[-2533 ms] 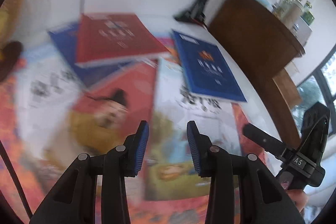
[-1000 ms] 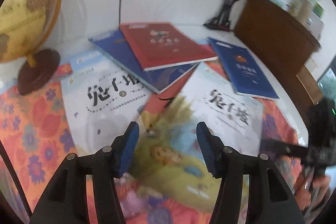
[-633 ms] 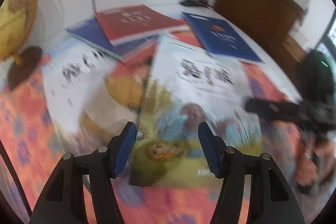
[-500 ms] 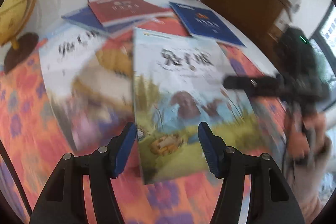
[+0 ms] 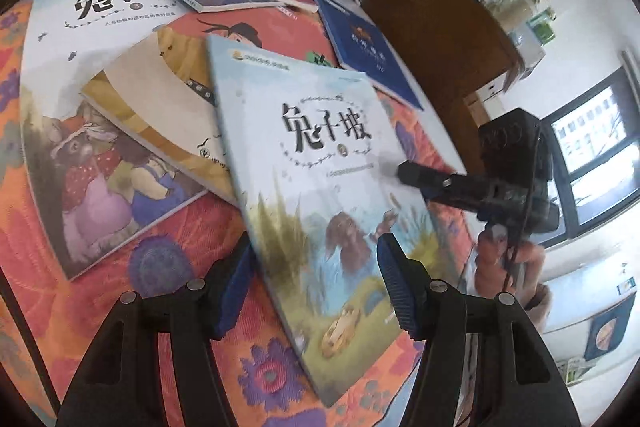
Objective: Organize books
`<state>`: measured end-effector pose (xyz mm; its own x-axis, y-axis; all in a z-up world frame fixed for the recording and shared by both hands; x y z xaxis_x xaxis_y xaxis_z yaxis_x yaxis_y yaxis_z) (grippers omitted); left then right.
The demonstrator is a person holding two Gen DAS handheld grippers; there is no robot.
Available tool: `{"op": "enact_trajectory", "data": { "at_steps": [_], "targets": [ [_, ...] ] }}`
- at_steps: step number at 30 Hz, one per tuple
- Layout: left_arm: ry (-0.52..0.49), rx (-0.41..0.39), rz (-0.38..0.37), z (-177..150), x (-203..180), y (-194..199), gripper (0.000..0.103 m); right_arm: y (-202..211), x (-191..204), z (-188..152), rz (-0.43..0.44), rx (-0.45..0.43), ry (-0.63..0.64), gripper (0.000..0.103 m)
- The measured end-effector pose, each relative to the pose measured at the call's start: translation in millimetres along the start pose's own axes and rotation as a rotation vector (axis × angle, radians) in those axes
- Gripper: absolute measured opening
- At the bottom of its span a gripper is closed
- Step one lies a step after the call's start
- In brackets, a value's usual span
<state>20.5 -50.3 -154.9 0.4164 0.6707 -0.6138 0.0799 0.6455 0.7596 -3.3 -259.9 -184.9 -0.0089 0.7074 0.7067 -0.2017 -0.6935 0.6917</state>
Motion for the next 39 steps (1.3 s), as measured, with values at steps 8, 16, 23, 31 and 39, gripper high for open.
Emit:
{"op": "enact_trajectory", "data": {
  "at_steps": [8,16,23,31,39],
  "targets": [
    [0.042,-0.007,0.081,-3.6,6.2,13.2,0.042,0.1,44.2,-5.0,-0.004,-0.003,0.090,0.020],
    [-0.023,-0.009,0.236,-2.5,-11.5,24.1,0.042,1.2,51.1,-6.6,-0.027,-0.022,0.102,0.020],
    [-0.044,0.061,0.226,-11.3,-20.6,28.2,0.042,11.0,72.9,-10.5,-0.052,-0.072,0.208,0.020],
    [-0.051,0.023,0.288,-11.0,-23.7,40.6,0.042,8.5,79.9,-13.7,-0.075,-0.072,0.235,0.020],
    [-0.085,-0.033,0.335,-18.0,-37.8,64.9,0.043,9.8,96.6,-19.0,-0.103,-0.103,0.271,0.020]
  ]
}}
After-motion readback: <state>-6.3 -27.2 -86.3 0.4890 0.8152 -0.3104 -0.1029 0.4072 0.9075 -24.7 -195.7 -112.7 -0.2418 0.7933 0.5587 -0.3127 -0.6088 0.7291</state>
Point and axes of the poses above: each gripper's, at about its wrist camera, not at the fingertips, and y roughly against the way its jaws point, x to its left, z to its top, the point moved 5 cm from there along -y, roughly the way its jaws point, and after that the axes turned 14 degrees about x, right-handed, at the moved point
